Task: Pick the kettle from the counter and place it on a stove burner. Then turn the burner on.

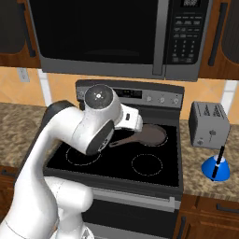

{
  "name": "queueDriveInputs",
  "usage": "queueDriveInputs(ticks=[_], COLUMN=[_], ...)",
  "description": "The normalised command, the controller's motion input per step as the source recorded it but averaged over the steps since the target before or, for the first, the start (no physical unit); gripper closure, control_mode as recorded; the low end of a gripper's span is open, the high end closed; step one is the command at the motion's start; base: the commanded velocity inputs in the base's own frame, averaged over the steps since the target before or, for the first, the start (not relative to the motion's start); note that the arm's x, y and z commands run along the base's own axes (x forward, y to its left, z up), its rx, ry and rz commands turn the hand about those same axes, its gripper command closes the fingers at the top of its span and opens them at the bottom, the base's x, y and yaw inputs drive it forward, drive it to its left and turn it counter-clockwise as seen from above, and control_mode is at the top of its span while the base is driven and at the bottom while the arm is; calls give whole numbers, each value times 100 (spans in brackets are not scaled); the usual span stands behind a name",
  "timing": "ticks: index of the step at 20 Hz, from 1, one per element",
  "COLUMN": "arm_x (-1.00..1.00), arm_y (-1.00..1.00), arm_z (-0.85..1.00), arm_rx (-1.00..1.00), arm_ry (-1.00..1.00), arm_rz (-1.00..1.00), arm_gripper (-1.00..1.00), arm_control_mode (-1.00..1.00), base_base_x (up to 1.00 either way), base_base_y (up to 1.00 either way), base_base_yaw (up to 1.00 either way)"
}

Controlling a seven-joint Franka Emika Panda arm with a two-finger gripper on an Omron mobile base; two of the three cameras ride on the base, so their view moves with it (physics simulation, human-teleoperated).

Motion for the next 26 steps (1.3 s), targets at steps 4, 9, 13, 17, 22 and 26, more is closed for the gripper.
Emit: queueDriveInputs(ticks=[4, 9, 13, 17, 22, 26], arm_x=[-59, -21, 0, 16, 65, 74], arm_y=[-100, -100, -100, -100, -100, -93], arm_z=[13, 1, -8, -24, -45, -71], arm_rx=[0, 0, 0, 0, 0, 6], arm_ry=[-29, -2, 17, 29, 37, 41], arm_rz=[-18, -29, -32, -31, -10, 0], arm_gripper=[-100, -100, -100, -100, -100, -100], arm_control_mode=[-100, -100, -100, -100, -100, -100], base_base_x=[0, 0, 0, 0, 0, 0], base_base_y=[0, 0, 0, 0, 0, 0], base_base_yaw=[0, 0, 0, 0, 0, 0])
